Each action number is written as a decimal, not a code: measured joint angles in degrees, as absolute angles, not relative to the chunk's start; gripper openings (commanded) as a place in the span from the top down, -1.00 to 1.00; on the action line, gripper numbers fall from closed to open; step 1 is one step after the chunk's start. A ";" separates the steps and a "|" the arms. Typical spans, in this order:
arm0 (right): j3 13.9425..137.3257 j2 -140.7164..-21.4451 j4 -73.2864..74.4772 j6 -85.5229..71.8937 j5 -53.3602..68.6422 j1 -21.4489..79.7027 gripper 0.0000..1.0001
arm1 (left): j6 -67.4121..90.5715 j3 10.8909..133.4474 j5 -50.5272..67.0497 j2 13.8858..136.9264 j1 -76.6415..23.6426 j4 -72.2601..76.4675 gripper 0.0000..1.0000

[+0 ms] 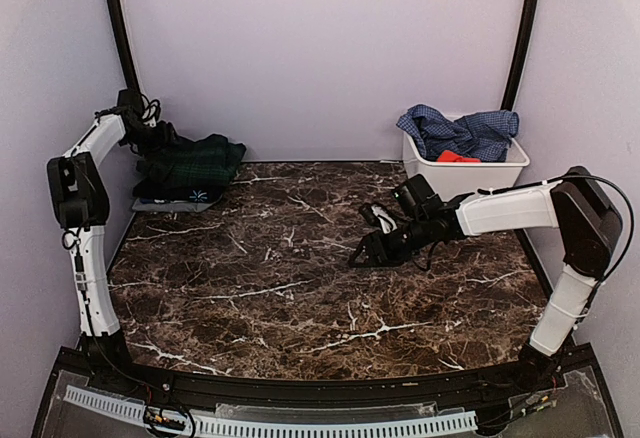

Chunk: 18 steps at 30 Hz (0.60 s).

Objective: Fold and stack the mixed laundry pile
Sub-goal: Smooth out the square-folded skirt at the corner of the board.

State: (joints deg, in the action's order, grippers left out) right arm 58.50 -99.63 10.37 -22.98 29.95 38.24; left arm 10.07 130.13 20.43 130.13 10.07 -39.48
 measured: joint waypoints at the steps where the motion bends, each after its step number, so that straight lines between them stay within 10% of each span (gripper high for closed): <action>1: 58.48 -99.63 10.35 -22.98 29.98 38.24 -0.17 | 10.28 129.45 20.14 131.28 9.98 -39.31 -0.31; 18: 56.21 -96.86 10.59 -22.94 29.74 38.24 -0.20 | 15.27 114.87 12.43 129.54 17.30 -35.33 -0.41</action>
State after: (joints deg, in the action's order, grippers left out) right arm 56.21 -96.86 10.59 -22.94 29.74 38.24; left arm 15.27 114.87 12.43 129.54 17.30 -35.33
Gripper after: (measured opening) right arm 0.594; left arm 0.688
